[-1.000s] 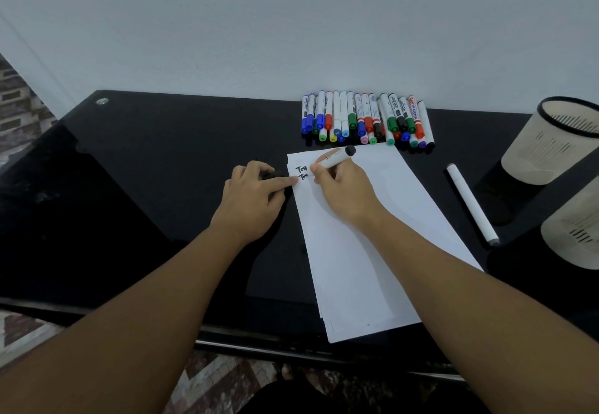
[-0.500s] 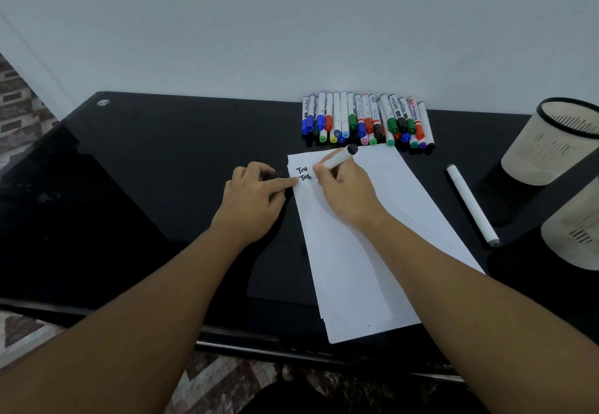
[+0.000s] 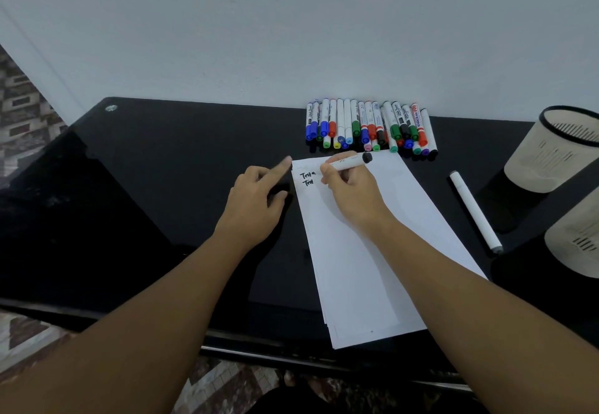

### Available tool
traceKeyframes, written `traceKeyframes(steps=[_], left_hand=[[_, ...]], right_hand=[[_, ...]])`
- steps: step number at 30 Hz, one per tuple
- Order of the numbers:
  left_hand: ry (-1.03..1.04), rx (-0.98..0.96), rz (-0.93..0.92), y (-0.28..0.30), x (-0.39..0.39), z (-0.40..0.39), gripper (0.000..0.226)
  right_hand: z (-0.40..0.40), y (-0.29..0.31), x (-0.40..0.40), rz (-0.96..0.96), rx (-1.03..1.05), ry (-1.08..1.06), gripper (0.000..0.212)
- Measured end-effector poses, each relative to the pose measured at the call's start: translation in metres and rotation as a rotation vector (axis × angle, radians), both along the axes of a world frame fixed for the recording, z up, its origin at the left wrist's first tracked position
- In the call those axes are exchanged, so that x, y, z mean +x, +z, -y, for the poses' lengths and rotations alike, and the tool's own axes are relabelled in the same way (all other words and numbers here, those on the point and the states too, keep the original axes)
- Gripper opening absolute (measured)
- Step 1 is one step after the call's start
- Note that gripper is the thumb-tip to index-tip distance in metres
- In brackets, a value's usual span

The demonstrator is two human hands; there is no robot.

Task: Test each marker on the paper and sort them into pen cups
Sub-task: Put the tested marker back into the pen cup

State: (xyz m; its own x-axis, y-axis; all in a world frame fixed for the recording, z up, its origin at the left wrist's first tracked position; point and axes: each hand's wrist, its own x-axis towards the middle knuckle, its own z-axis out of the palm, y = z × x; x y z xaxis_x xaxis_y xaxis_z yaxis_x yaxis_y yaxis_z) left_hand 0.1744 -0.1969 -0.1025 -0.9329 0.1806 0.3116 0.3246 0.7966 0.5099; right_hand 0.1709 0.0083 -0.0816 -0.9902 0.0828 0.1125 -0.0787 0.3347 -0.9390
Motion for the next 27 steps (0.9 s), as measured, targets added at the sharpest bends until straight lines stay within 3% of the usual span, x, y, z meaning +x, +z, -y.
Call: traceKeyframes(steps=[3, 8, 13, 17, 20, 23, 25, 27], left_hand=[[0.075, 0.072, 0.077, 0.001, -0.001, -0.001, 0.061], [0.133, 0.076, 0.061, 0.0, -0.002, 0.0, 0.028], [0.117, 0.09, 0.034, 0.001, -0.002, 0.003, 0.025], [0.105, 0.143, -0.004, 0.005, -0.001, 0.003, 0.021], [0.095, 0.186, -0.023, 0.005, 0.001, 0.002, 0.021], [0.084, 0.219, -0.027, 0.006, 0.003, 0.002, 0.02], [0.077, 0.227, -0.028, 0.006, 0.004, 0.002, 0.02], [0.072, 0.225, -0.034, 0.006, 0.004, 0.002, 0.02]], right_hand=[[-0.001, 0.0, 0.002, -0.038, -0.003, 0.03, 0.004], [-0.002, 0.001, 0.003, -0.042, 0.002, 0.072, 0.006], [-0.002, -0.001, 0.002, 0.046, 0.055, 0.192, 0.058], [-0.001, 0.007, 0.003, 0.064, -0.03, 0.231, 0.042], [-0.001, 0.013, 0.002, -0.019, -0.015, 0.121, 0.021], [-0.005, 0.022, -0.002, -0.012, -0.063, 0.16, 0.032], [-0.01, 0.025, -0.003, -0.019, 0.165, 0.202, 0.041], [-0.015, 0.026, -0.003, -0.028, 0.527, 0.222, 0.033]])
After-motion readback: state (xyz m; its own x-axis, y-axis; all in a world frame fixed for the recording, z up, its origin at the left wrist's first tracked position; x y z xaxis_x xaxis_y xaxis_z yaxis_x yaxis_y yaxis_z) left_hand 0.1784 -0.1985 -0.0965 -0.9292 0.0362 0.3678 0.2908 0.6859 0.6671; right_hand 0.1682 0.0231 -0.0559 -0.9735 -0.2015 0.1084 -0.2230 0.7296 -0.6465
